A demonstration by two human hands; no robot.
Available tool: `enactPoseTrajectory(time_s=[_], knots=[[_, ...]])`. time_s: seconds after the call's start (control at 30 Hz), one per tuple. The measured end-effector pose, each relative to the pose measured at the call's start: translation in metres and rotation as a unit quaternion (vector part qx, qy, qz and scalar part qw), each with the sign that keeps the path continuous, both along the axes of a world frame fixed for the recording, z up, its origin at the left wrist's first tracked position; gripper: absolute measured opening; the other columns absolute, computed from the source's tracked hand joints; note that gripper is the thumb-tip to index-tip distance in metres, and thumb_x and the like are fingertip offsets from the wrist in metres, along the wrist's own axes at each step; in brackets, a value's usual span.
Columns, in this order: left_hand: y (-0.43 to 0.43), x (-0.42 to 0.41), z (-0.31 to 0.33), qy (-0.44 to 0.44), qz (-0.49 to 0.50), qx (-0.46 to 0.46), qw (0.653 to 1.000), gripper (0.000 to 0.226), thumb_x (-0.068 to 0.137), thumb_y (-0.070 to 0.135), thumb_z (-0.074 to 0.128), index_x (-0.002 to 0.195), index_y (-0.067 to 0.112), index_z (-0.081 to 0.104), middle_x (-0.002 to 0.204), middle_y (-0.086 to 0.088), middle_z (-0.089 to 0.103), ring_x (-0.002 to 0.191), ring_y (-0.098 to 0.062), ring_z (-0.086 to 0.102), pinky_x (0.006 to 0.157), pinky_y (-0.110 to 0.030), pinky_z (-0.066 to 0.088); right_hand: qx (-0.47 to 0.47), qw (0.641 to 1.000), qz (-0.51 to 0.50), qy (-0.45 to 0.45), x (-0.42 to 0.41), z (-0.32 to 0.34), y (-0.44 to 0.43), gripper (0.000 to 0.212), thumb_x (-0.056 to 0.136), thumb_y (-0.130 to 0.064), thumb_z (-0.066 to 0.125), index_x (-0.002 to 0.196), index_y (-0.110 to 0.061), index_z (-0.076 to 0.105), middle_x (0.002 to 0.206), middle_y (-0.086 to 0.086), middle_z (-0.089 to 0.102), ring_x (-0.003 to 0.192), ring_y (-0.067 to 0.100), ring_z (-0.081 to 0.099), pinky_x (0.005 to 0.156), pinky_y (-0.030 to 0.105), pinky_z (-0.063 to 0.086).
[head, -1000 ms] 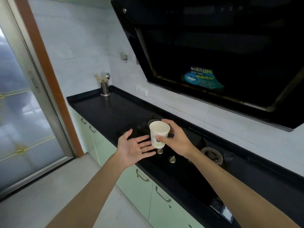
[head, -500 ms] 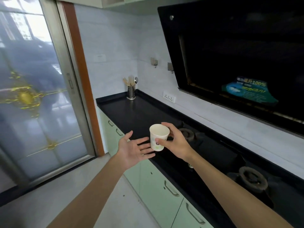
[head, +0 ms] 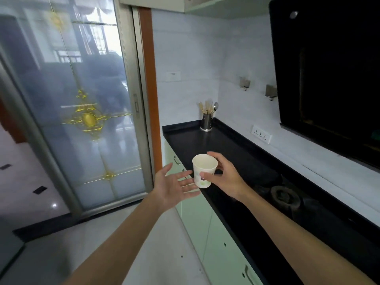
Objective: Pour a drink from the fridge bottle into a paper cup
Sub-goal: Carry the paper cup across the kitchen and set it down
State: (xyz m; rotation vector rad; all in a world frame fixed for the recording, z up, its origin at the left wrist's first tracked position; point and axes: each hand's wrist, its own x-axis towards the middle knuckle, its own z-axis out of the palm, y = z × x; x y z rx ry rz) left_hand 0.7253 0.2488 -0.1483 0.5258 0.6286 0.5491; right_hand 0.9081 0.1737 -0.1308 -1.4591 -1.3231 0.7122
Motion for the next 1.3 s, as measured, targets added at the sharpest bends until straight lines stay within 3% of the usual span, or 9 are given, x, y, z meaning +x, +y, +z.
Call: enactPoseTrajectory(time_s=[0.3, 0.73, 1.17, 1.3], knots=[[0.090, 0.020, 0.003, 0.008, 0.049, 0.004, 0.999, 0.075, 0.095, 0.061, 0.037, 0.139, 0.002, 0.048, 0.135, -0.028, 0.058, 0.121, -0.050, 0.058, 0.101, -0.061, 0.047, -0.008, 0.998, 0.057, -0.007, 0.025, 0.002, 0.110, 0.070, 0.075, -0.013, 0.085, 0.133, -0.028, 0.050, 0.123, -0.009, 0.056, 0.120, 0.015, 0.052, 0.099, 0.041, 0.053], [0.191, 0.036, -0.020, -0.005, 0.066, -0.031, 0.997, 0.075, 0.094, 0.063, 0.038, 0.138, 0.003, 0.050, 0.134, -0.026, 0.060, 0.122, -0.050, 0.057, 0.105, -0.062, 0.043, -0.032, 0.995, 0.091, 0.002, 0.043, -0.012, 0.217, 0.066, 0.077, -0.009, 0.083, 0.127, -0.033, 0.046, 0.118, -0.011, 0.053, 0.116, 0.016, 0.053, 0.097, 0.032, 0.054], [0.344, 0.036, -0.028, -0.006, 0.024, -0.033, 0.999, 0.077, 0.095, 0.059, 0.039, 0.145, 0.000, 0.041, 0.140, -0.028, 0.053, 0.126, -0.051, 0.052, 0.104, -0.062, 0.042, -0.020, 0.998, 0.051, 0.011, 0.038, -0.022, 0.353, 0.069, 0.075, -0.011, 0.084, 0.131, -0.029, 0.049, 0.122, -0.005, 0.056, 0.119, 0.016, 0.054, 0.096, 0.035, 0.055], [0.385, 0.032, -0.027, -0.005, 0.015, -0.031, 0.999, 0.078, 0.094, 0.058, 0.041, 0.145, -0.001, 0.041, 0.140, -0.029, 0.054, 0.126, -0.051, 0.053, 0.105, -0.063, 0.041, -0.016, 0.999, 0.045, 0.025, 0.033, -0.021, 0.391, 0.068, 0.075, -0.009, 0.084, 0.130, -0.029, 0.050, 0.120, -0.006, 0.057, 0.116, 0.013, 0.055, 0.090, 0.024, 0.055]])
